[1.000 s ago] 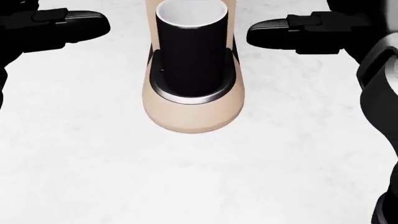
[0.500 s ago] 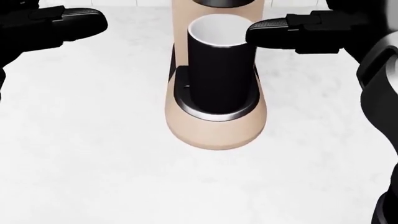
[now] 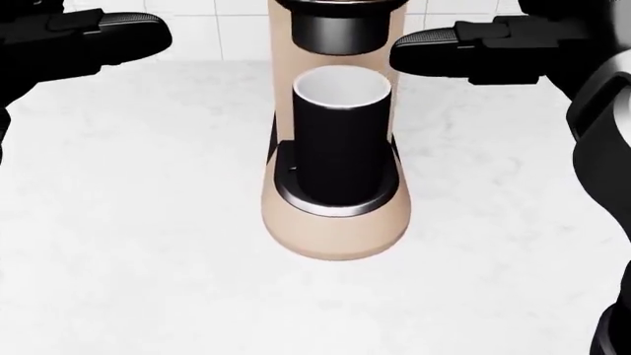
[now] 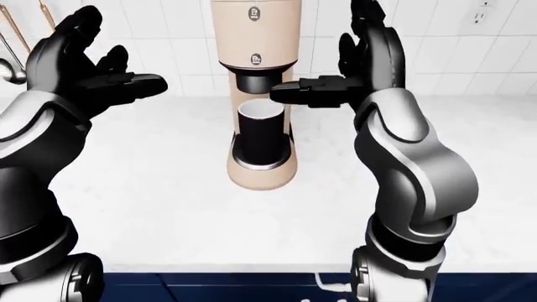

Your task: Press the button on the coffee machine to serve coffee.

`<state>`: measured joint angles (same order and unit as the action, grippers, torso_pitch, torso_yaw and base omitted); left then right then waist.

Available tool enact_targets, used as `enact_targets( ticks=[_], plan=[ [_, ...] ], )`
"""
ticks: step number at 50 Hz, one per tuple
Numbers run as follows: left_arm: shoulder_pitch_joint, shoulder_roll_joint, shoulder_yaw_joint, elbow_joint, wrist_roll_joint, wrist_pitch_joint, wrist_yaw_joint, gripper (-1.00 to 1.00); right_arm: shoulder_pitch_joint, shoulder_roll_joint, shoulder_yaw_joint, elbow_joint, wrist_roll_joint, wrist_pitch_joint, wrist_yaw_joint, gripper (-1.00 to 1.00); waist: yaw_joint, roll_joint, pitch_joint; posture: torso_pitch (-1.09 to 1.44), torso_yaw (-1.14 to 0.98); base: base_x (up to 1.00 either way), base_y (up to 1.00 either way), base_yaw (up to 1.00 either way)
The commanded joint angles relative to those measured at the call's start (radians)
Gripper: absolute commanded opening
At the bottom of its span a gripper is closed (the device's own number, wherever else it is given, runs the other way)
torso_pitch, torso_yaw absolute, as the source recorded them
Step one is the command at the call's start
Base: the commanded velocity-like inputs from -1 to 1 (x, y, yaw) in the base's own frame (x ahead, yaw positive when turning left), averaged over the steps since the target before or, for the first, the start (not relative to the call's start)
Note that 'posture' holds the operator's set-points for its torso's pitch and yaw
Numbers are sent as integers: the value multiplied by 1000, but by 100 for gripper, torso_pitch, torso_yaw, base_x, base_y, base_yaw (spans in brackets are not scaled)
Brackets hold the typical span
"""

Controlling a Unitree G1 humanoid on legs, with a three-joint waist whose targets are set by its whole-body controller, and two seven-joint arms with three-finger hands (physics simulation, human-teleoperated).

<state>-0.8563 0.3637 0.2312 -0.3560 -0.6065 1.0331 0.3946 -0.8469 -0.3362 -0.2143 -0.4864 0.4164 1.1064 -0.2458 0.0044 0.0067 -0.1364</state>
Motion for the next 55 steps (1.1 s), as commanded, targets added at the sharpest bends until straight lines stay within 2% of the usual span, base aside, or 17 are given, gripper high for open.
enact_targets(
  ticks=[1, 13, 21, 35, 44, 55],
  plan=[
    [-33, 11, 9, -22, 0, -25, -1, 100, -30, -10, -8, -14, -3, -31, 1, 100, 0, 1, -21, -28, 0, 0, 0, 0],
    [-33, 8, 10, -24, -5, -28, 0, 100, -28, -11, -10, -17, 1, -31, 1, 100, 4, 0, -93, -37, 0, 0, 0, 0],
    [-33, 11, 9, -17, -3, -37, 2, 100, -35, -7, -9, -24, 8, -22, -5, 100, 8, -1, -126, -40, 0, 0, 0, 0],
    [-34, 15, 8, -16, -1, -37, 7, 100, -129, 21, 5, -138, 75, 112, -44, 100, 13, 0, -131, -40, 0, 0, 0, 0],
    [-37, 15, 10, -14, 3, -35, 4, 100, -225, 79, 32, -230, 139, 243, -88, 100, 12, 5, -127, -40, 0, 0, 0, 0],
    [-35, 13, 11, -23, -9, -27, 3, 100, -251, 116, 46, -257, 178, 287, -100, 100, 11, 9, -130, -42, 0, 0, 0, 0]
  ],
)
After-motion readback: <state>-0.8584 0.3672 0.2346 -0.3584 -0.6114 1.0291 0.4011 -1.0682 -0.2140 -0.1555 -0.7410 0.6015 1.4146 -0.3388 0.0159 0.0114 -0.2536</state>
